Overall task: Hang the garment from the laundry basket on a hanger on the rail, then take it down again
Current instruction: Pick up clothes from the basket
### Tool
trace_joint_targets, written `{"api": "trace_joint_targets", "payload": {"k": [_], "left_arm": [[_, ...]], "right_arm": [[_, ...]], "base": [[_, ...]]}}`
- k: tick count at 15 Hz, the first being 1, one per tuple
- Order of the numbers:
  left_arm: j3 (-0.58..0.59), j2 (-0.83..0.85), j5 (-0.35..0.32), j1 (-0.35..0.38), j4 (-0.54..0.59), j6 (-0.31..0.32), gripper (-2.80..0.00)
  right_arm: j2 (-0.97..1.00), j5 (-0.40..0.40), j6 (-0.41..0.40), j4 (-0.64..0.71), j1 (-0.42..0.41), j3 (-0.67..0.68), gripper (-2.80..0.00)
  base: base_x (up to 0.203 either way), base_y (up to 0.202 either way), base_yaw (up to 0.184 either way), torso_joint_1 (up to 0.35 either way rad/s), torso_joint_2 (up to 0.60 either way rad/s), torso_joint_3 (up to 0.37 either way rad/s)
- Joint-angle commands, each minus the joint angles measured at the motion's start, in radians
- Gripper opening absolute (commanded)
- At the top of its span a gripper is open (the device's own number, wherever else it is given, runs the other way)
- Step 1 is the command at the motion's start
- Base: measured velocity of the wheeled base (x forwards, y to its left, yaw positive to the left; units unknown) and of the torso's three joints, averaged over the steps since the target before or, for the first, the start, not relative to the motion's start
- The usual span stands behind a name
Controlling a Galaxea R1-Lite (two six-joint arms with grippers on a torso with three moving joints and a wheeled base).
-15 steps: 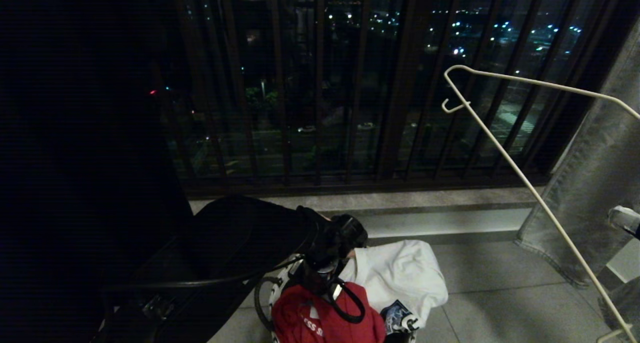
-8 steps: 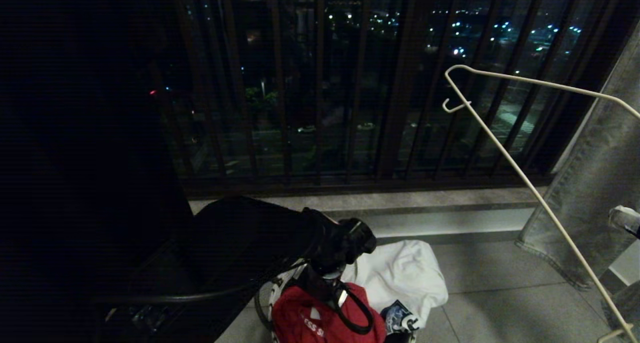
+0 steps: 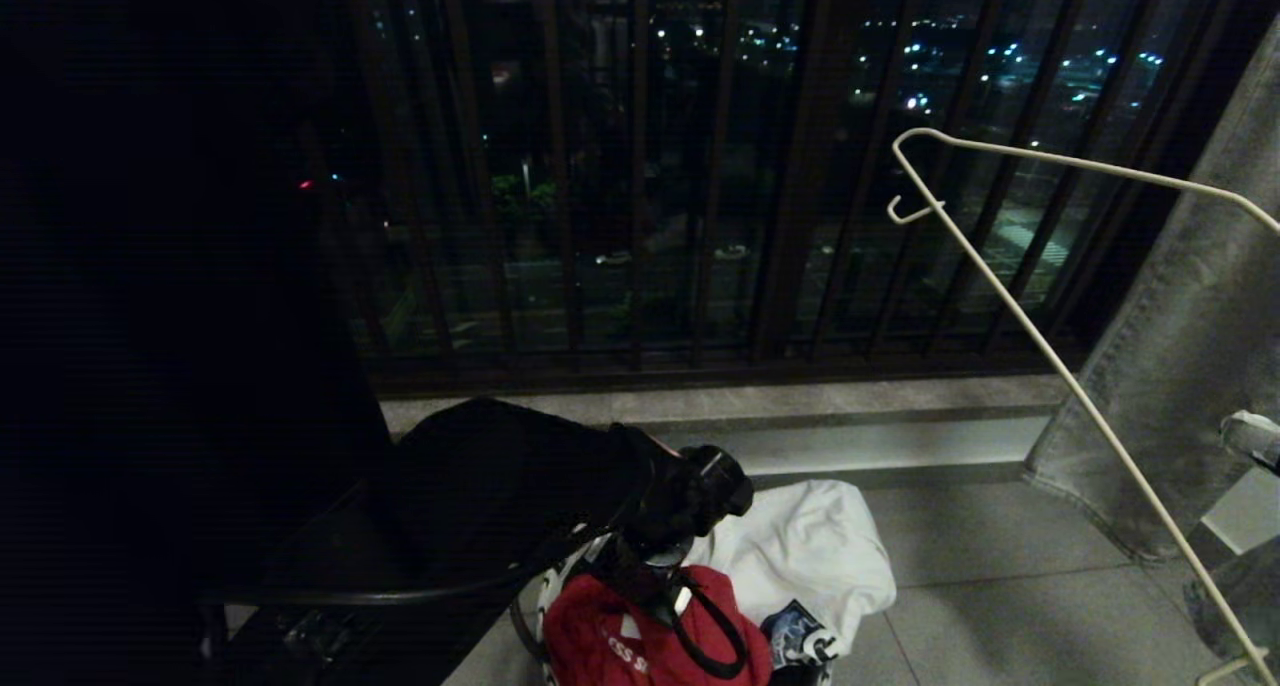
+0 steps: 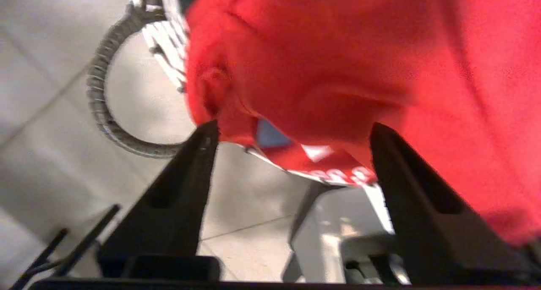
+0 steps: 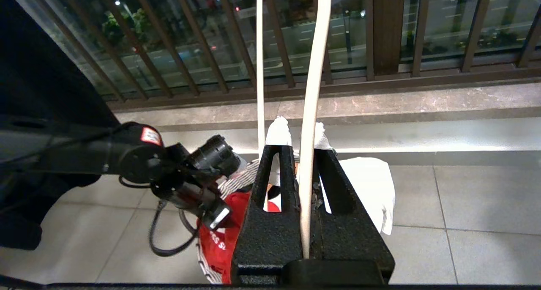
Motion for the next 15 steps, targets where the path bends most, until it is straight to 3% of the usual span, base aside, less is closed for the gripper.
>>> {"api": "trace_joint_targets", "payload": {"k": [1,6,7,15], "left_arm": [[-0.012,0.039,0.011,0.003,0.001,0.002,0.00],[-0.045,0.104,0.016,0.003,-0.039,0.003,0.00],[-0.045,0.104,0.014,0.003,-0.041,0.003,-2.80],[-0.045,0.100,0.014,0.003,-0.041,0.003,-2.80]], "right_arm": [[0.001,-0.002,0.001,-0.002,0.001,0.002,-2.80],[0.002,-0.002,0.001,-0.002,0.001,0.005,-2.80],[0.002,-0.002,0.001,-0.002,0.001,0.005,-2.80],[0.004,-0.002,0.001,-0.002,0.001,0.005,-2.80]], "base": [[0.000,0.000,0.000,0.000,0.00,0.000],[0.000,0.000,0.000,0.000,0.00,0.000],[0.000,0.000,0.000,0.000,0.00,0.000],[0.000,0.000,0.000,0.000,0.00,0.000]]}}
